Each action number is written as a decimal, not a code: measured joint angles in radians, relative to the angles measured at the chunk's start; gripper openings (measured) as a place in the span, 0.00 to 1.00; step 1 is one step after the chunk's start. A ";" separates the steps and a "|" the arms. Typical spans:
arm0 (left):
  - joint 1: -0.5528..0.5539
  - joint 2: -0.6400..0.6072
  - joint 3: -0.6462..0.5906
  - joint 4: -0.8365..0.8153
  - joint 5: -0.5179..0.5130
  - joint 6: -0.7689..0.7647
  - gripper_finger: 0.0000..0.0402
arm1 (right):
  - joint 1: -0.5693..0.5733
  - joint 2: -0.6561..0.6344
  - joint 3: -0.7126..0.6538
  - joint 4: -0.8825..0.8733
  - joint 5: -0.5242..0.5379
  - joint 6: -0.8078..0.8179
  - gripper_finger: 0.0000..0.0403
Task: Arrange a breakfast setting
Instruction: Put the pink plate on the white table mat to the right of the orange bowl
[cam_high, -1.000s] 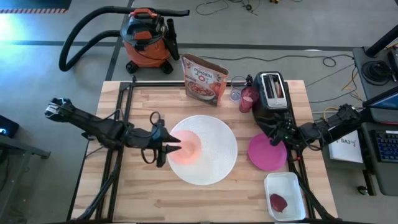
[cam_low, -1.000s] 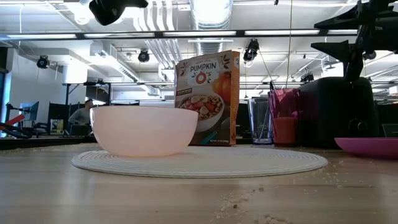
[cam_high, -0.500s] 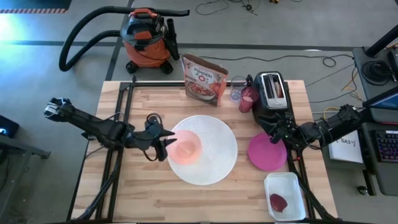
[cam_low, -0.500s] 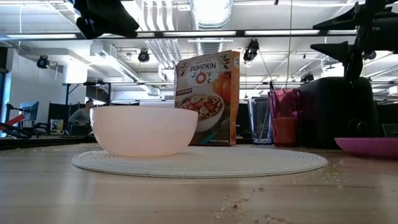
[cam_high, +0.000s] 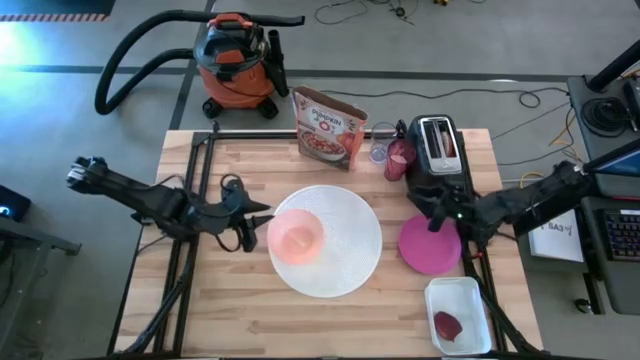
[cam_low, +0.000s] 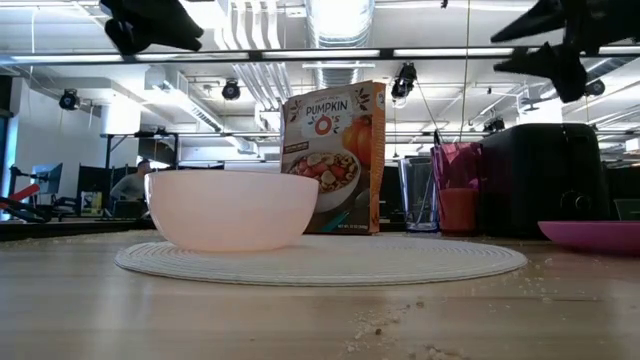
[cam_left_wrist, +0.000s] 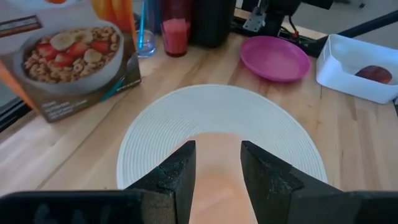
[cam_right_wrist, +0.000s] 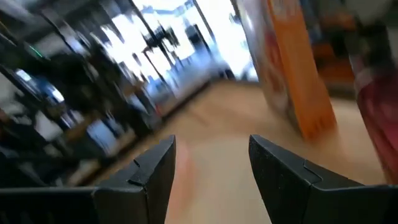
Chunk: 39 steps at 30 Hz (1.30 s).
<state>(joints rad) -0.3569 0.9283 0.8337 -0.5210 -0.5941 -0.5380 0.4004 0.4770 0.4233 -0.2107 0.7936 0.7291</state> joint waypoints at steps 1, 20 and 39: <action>0.000 -0.016 0.000 -0.018 0.000 -0.007 0.28 | 0.000 0.026 0.037 -0.095 -0.019 0.075 0.48; 0.000 -0.215 0.090 -0.269 0.008 -0.022 0.28 | 0.000 0.457 0.401 -0.811 -0.527 0.963 0.48; 0.000 -0.276 0.236 -0.600 0.004 -0.028 0.28 | 0.000 0.799 0.415 -0.640 -0.708 1.023 0.48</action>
<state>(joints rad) -0.3565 0.6518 1.0698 -1.1212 -0.5899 -0.5664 0.4007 1.2758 0.8383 -0.8506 0.0854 1.7525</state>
